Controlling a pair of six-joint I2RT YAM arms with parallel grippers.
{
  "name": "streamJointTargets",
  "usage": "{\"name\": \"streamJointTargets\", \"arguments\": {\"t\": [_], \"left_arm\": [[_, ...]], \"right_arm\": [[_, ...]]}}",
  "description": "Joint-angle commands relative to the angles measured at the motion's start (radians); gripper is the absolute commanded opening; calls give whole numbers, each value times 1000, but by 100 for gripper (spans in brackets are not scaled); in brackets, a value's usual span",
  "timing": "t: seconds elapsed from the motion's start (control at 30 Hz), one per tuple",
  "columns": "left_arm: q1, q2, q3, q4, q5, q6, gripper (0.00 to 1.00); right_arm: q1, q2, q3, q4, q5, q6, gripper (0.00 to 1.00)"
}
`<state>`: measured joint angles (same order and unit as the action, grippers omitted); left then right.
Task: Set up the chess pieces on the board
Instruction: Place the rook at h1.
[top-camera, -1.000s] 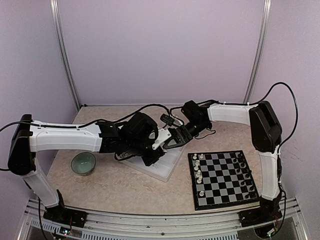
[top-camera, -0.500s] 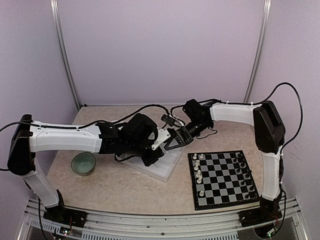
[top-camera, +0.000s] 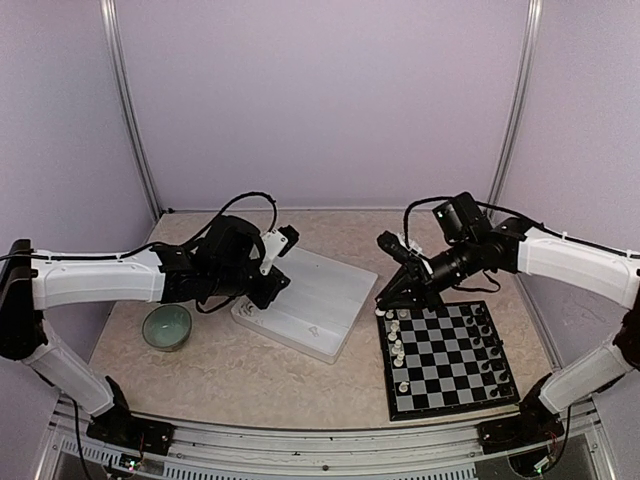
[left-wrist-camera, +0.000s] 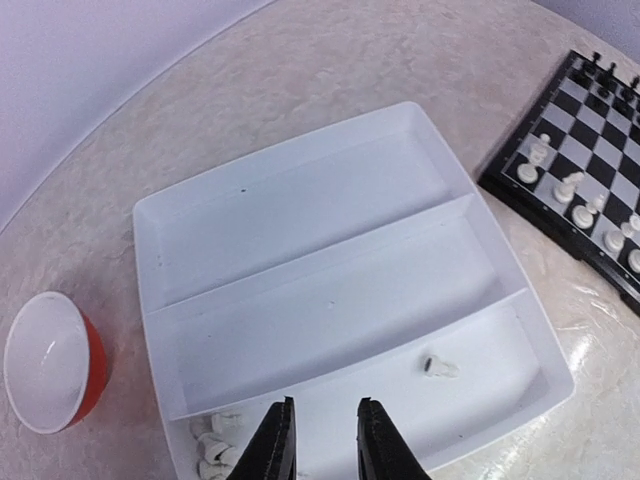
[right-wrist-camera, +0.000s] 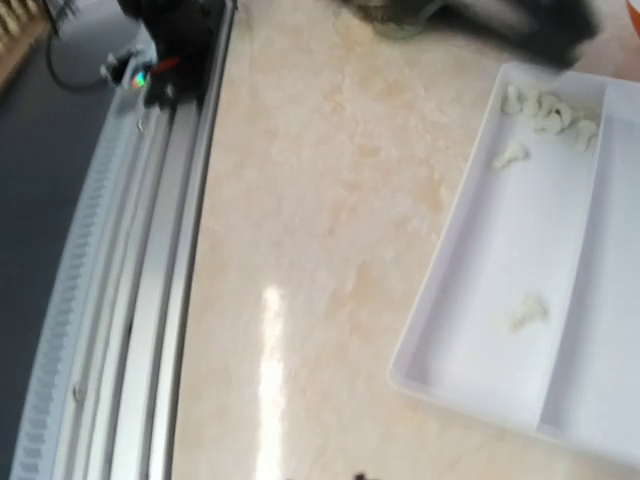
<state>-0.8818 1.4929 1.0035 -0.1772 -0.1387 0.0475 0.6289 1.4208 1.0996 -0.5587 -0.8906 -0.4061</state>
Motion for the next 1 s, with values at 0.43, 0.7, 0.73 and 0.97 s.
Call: {"name": "streamJointTargets", "arguments": {"t": [0.43,0.7,0.73,0.97], "left_arm": [[106,12,-43,122,-50,-72,23],[129,26,-37,116,-50,-72,24],[131,28,-36,115,-47,-72,24],[130,31,-29,93,-36,-67,23]], "right_arm": [[109,-383,-426,38,244,-346,0],[200,-354,-492,50,307,-420,1],[214,-343,-497,59,317,-425,1],[310,-269,-516,98,379,-431,1]]}}
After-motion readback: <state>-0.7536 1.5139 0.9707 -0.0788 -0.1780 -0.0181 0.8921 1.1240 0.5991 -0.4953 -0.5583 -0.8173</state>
